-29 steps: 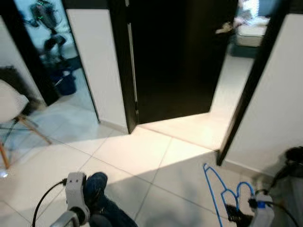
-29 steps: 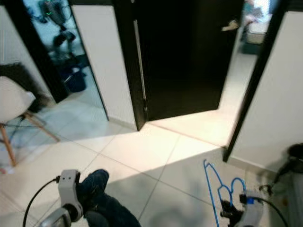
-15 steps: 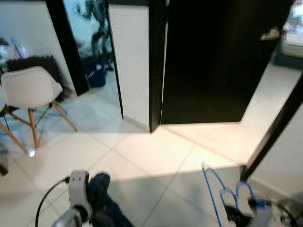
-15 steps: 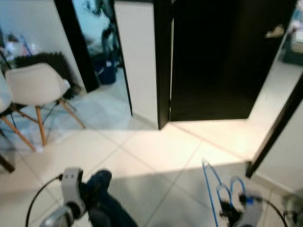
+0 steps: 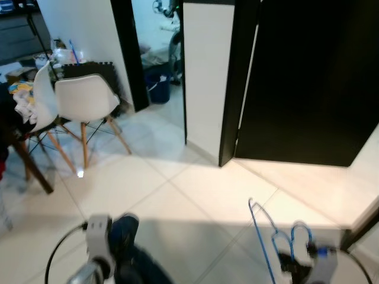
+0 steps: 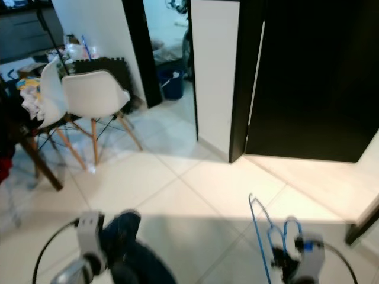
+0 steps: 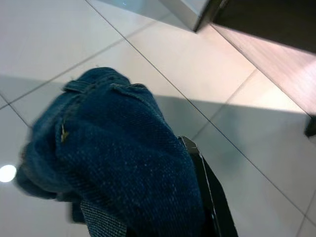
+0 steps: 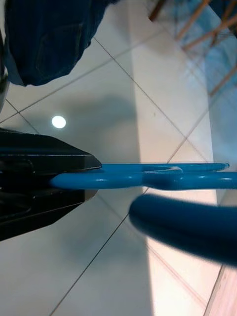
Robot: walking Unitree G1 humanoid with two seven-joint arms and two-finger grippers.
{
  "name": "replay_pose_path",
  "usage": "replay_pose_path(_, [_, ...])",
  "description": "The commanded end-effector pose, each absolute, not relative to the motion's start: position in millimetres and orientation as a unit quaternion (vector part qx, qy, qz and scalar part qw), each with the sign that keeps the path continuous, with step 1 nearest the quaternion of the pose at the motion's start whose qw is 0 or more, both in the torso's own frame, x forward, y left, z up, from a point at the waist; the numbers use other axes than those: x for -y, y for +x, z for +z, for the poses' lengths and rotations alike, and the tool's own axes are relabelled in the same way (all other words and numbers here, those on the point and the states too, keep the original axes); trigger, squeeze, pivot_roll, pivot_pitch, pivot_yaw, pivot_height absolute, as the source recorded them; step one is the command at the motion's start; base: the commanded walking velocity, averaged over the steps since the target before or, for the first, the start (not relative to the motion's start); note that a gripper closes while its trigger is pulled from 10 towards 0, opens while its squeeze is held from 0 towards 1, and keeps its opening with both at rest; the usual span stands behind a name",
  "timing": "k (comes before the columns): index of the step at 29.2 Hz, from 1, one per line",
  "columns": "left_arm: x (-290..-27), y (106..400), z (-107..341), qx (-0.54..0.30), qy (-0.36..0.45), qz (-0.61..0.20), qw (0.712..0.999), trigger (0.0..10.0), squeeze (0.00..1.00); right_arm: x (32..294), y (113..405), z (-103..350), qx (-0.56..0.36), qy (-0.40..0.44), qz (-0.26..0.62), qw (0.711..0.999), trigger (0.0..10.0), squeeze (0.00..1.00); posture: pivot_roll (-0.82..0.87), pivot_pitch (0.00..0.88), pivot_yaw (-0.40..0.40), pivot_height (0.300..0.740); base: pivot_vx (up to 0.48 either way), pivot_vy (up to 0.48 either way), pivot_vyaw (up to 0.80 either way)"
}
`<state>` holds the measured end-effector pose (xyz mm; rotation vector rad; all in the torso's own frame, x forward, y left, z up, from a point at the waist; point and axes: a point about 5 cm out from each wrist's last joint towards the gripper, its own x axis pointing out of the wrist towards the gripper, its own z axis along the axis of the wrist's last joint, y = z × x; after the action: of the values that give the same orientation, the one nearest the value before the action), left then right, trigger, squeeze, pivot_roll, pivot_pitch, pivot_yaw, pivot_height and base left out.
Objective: Hang hanger
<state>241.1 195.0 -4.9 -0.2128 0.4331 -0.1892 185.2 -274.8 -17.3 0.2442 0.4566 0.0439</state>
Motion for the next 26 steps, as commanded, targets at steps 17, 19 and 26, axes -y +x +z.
replay_pose_path(17, [-200.4,244.0,0.0,-0.212,-0.059,-0.093,0.971,10.0,0.00,265.7,191.9,-2.0,-0.208,0.093,0.060,0.972,10.0,0.00,0.18,0.000,0.023,0.740,0.028,0.000,0.77])
replay_pose_path(19, [-201.7,245.2,1.0,-0.208,-0.055,-0.087,0.973,10.0,0.00,265.3,192.9,-0.2,-0.206,0.083,0.063,0.973,10.0,0.00,0.18,0.000,0.023,0.740,0.480,0.000,0.68])
replay_pose_path(26, [-211.8,263.7,26.7,-0.164,-0.041,-0.066,0.984,10.0,0.00,266.1,202.3,8.1,-0.207,0.050,0.071,0.975,10.0,0.00,0.20,0.000,0.017,0.740,0.480,0.000,0.00])
